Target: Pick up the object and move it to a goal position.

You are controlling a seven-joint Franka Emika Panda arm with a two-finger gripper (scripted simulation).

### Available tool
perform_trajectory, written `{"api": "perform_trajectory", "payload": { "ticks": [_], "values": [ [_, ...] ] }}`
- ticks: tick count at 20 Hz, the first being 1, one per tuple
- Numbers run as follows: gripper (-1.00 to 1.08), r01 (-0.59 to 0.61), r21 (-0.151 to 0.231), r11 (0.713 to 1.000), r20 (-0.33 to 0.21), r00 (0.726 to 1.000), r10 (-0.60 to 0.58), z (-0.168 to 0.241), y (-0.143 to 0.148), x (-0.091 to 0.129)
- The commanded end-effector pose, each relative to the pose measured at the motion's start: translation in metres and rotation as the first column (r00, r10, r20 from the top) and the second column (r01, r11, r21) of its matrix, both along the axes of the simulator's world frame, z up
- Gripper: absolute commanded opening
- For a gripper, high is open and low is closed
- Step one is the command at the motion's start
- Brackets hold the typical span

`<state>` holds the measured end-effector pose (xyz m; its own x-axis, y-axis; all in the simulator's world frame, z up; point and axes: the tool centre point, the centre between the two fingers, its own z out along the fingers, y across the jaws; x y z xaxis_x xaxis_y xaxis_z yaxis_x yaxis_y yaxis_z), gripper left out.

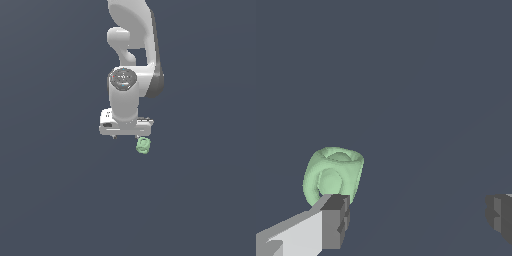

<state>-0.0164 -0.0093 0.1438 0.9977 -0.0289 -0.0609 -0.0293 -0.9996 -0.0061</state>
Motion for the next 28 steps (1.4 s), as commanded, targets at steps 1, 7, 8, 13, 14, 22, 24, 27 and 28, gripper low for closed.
{"api": "perform_trajectory", "payload": {
  "ticks": [1,7,8,13,14,22,24,27,28],
  "values": [
    [1.00,0.000,0.000,1.000,0.000,1.000,0.000,0.000,0.000,0.000],
    [1.00,0.005,-0.017,1.000,0.004,1.000,-0.005,-0.002,-0.006,0.005],
    [1.00,0.005,-0.020,1.000,0.005,1.000,-0.005,-0.002,-0.008,0.007],
    [1.00,0.003,-0.024,1.000,0.005,1.000,-0.003,-0.002,-0.011,0.008],
    [1.00,0.004,-0.024,1.000,0.005,1.000,-0.004,-0.002,-0.011,0.008],
    [1.00,0.041,-0.024,0.999,0.015,0.999,-0.040,-0.011,0.006,0.005],
    [1.00,0.058,-0.023,0.998,0.019,0.998,-0.057,-0.015,0.014,0.003],
    [1.00,0.089,-0.022,0.996,0.027,0.996,-0.089,-0.022,0.028,-0.001],
    [1.00,0.101,-0.021,0.995,0.030,0.994,-0.101,-0.025,0.033,-0.002]
  ]
}}
